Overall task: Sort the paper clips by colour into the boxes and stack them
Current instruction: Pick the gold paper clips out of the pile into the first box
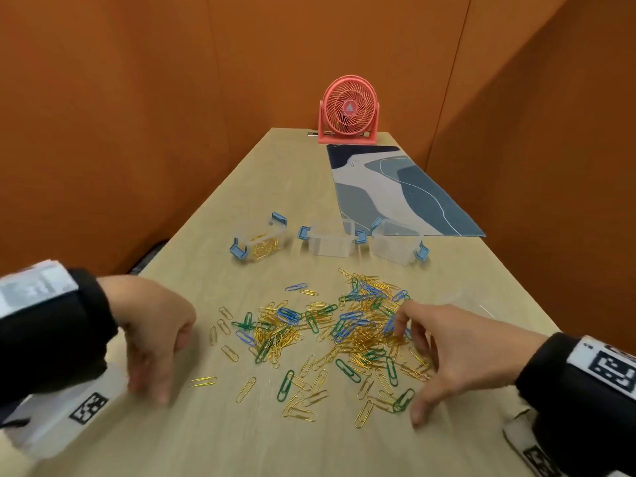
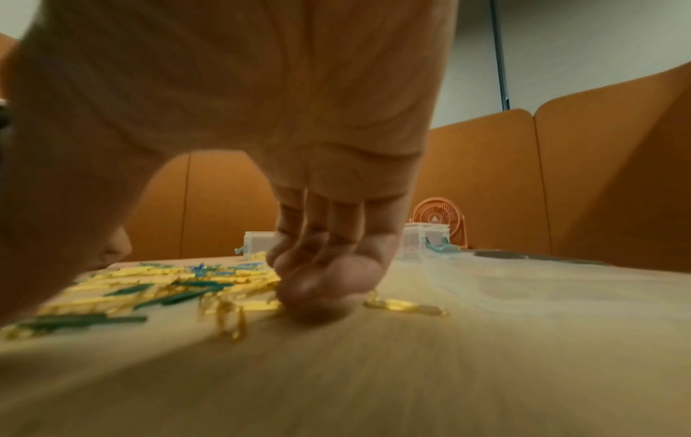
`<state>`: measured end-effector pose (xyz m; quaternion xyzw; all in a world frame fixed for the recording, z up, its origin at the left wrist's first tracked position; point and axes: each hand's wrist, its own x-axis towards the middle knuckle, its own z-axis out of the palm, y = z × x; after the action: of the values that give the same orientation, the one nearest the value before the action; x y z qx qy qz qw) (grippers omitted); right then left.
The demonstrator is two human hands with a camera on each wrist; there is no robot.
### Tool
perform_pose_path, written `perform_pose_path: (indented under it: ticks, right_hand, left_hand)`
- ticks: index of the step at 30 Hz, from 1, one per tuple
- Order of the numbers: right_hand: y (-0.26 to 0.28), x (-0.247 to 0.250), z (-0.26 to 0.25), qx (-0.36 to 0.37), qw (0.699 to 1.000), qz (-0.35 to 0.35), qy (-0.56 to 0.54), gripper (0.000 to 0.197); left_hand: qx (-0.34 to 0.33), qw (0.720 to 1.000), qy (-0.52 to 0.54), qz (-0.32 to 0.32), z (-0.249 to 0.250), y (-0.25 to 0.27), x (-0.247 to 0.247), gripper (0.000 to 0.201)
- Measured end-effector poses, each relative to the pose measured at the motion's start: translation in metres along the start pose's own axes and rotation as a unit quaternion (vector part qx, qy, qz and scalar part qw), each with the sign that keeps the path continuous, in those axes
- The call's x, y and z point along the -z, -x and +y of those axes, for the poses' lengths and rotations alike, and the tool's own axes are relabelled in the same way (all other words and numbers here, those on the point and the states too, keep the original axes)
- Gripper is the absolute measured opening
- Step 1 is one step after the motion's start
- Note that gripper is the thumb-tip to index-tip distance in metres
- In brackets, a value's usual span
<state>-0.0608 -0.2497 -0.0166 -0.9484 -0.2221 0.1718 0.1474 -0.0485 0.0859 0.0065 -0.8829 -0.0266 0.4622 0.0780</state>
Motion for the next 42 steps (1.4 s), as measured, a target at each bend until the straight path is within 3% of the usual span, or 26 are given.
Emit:
perform_pose_path:
  ticks: [2, 4, 8, 11, 13, 17, 23, 27, 33, 36, 42]
  right_hand:
    - [-0.004, -0.004, -0.001, 0.001, 0.999, -0.026, -0.023, 0.066]
    - [-0.012, -0.009, -0.004, 0.016, 0.998, -0.017, -0.058, 0.049]
    - [-0.025, -0.015, -0.016, 0.066, 0.996, 0.009, -0.066, 0.021]
    - [-0.026, -0.014, -0.014, 0.074, 0.995, 0.066, -0.023, 0.008]
    - [-0.026, -0.011, -0.008, 0.074, 0.993, 0.087, 0.022, 0.015]
    - [-0.032, -0.011, -0.005, 0.064, 0.994, 0.074, 0.046, 0.033]
    - [-0.038, -0.010, -0.010, 0.027, 0.998, 0.051, 0.031, 0.057]
    - [-0.039, -0.008, -0.010, 0.003, 0.997, 0.066, 0.026, 0.052]
    - [-0.034, -0.009, -0.009, 0.017, 0.998, 0.046, 0.030, 0.075]
    - [-0.033, -0.010, -0.013, 0.047, 0.998, 0.034, 0.017, 0.070]
    - [-0.035, -0.011, -0.017, 0.056, 0.997, 0.046, -0.022, 0.030]
  left_hand:
    - [-0.013, 0.998, 0.008, 0.064, 0.002, -0.007, -0.007, 0.049]
    - [-0.072, 0.985, 0.073, 0.141, 0.011, -0.017, -0.009, 0.046]
    - [-0.239, 0.903, 0.281, 0.221, 0.037, -0.030, -0.011, 0.027]
    - [-0.268, 0.867, 0.204, 0.368, 0.034, -0.030, -0.010, 0.018]
    - [-0.289, 0.849, 0.170, 0.409, 0.029, -0.027, -0.010, 0.019]
    - [-0.337, 0.865, 0.052, 0.369, 0.039, -0.026, -0.010, 0.038]
    - [-0.424, 0.826, 0.049, 0.368, 0.096, -0.024, 0.005, 0.049]
    - [-0.434, 0.830, 0.016, 0.350, 0.126, -0.028, 0.011, 0.053]
    - [-0.433, 0.846, -0.006, 0.312, 0.128, -0.033, 0.013, 0.045]
    - [-0.429, 0.846, 0.036, 0.316, 0.124, -0.032, 0.011, 0.032]
    - [-0.399, 0.843, 0.131, 0.337, 0.107, -0.033, 0.005, 0.013]
